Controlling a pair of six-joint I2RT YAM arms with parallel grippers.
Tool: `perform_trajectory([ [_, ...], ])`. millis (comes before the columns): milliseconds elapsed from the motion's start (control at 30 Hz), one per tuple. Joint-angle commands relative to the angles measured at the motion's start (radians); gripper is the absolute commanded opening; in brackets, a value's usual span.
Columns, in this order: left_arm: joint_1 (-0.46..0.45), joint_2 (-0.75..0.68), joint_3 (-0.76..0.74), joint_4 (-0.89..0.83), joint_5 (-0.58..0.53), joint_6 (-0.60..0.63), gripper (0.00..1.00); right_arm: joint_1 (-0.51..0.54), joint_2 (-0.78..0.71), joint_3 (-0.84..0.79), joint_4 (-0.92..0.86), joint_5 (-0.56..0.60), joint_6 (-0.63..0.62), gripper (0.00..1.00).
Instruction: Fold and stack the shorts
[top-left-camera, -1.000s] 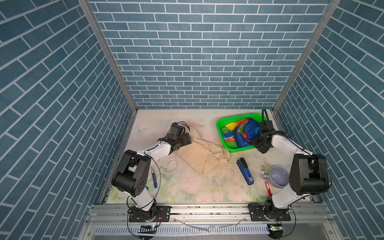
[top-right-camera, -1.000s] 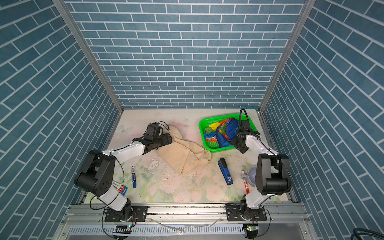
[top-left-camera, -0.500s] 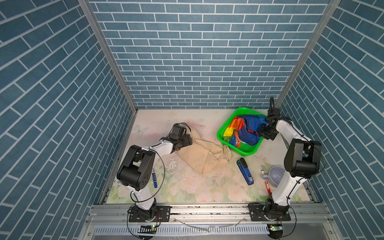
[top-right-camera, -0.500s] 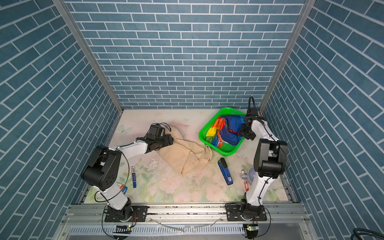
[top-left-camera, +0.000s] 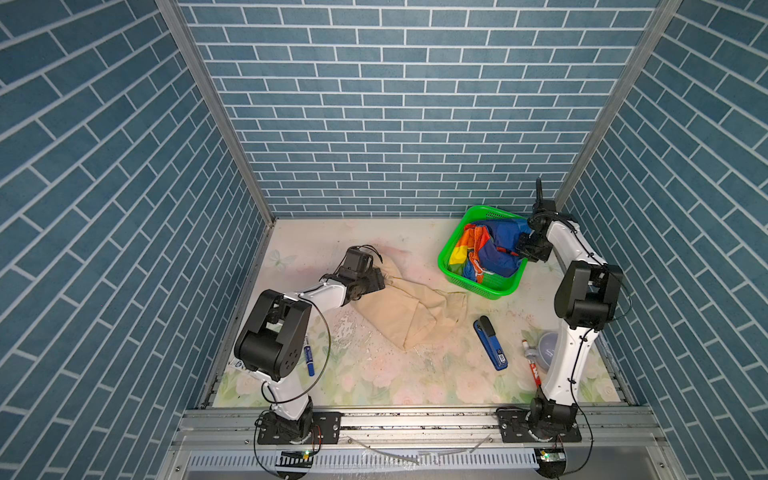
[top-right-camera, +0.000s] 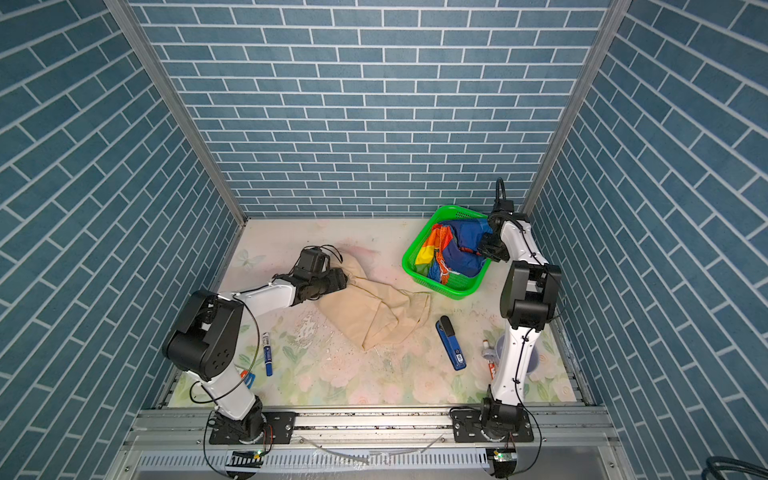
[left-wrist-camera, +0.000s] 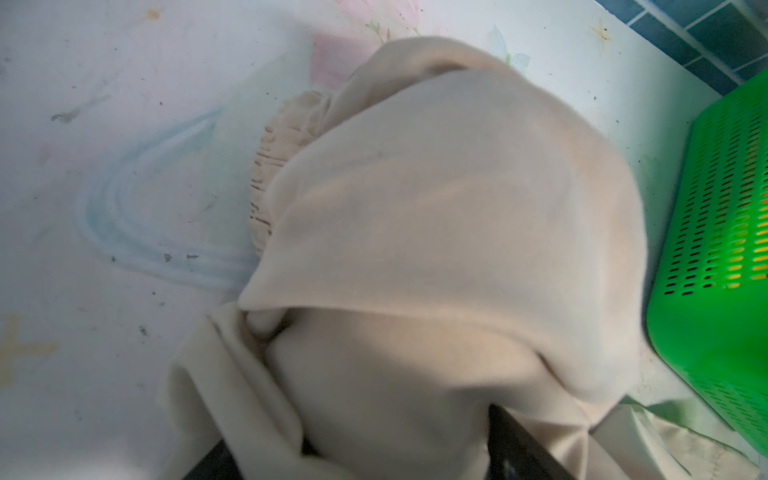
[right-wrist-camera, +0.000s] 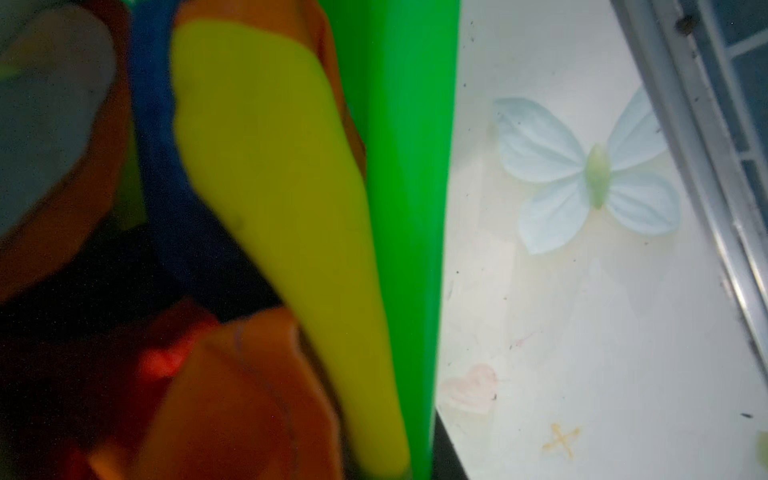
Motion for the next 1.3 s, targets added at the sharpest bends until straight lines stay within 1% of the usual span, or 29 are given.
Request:
perform_trajectory([
  [0,0.002,0.031,0.025,-0.017,0.021,0.002,0.82,-0.011,0.016,0.067,-0.152,0.159,-0.129,0.03],
  [33,0.002,0.032,0.028,-0.018,0.023,0.001,0.82,-0.011,0.016,0.079,-0.162,0.193,-0.138,0.06],
  [67,0.001,0.032,0.026,-0.018,0.025,-0.002,0.82,-0.011,0.016,0.087,-0.171,0.222,-0.14,0.12],
  [100,0.002,0.031,0.026,-0.016,0.03,-0.004,0.81,-0.011,0.012,0.092,-0.176,0.235,-0.137,0.24],
  [133,0.001,0.029,0.024,-0.016,0.036,-0.007,0.81,-0.01,0.002,0.093,-0.177,0.242,-0.129,0.44],
  [167,0.002,0.025,0.023,-0.015,0.041,-0.01,0.81,-0.01,-0.015,0.086,-0.169,0.238,-0.115,0.55],
  [233,0.002,0.014,0.017,-0.015,0.046,-0.016,0.81,-0.003,-0.059,0.061,-0.148,0.222,-0.085,0.64],
  [300,0.002,-0.001,0.011,-0.019,0.048,-0.019,0.8,0.016,-0.107,0.041,-0.131,0.219,-0.067,0.69],
  [433,0.001,-0.053,0.0,-0.049,0.04,-0.014,0.8,0.116,-0.233,0.006,-0.101,0.32,-0.051,0.74],
  [500,0.001,-0.087,-0.009,-0.065,0.026,-0.01,0.8,0.203,-0.291,0.002,-0.09,0.418,-0.058,0.77],
  [567,0.002,-0.128,-0.017,-0.085,0.01,-0.001,0.81,0.314,-0.331,0.014,-0.083,0.525,-0.077,0.8],
  [667,0.002,-0.181,-0.028,-0.119,-0.017,0.009,0.81,0.469,-0.33,0.043,-0.073,0.576,-0.089,0.81],
  [767,0.002,-0.227,-0.035,-0.154,-0.041,0.018,0.81,0.589,-0.261,0.077,-0.06,0.546,-0.091,0.82],
  [867,0.002,-0.268,-0.047,-0.189,-0.061,0.024,0.81,0.656,-0.154,0.126,-0.057,0.476,-0.072,0.81],
  [967,0.002,-0.315,-0.071,-0.219,-0.091,0.025,0.81,0.668,-0.065,0.153,-0.064,0.417,-0.022,0.81],
  [1067,0.001,-0.36,-0.104,-0.234,-0.122,0.025,0.82,0.668,-0.037,0.104,-0.018,0.382,0.01,0.82],
  [1200,0.002,-0.383,-0.123,-0.244,-0.14,0.025,0.82,0.667,-0.016,0.042,0.027,0.357,0.019,0.81],
  [1267,0.002,-0.378,-0.126,-0.248,-0.139,0.027,0.83,0.665,-0.015,-0.004,0.06,0.33,0.016,0.76],
])
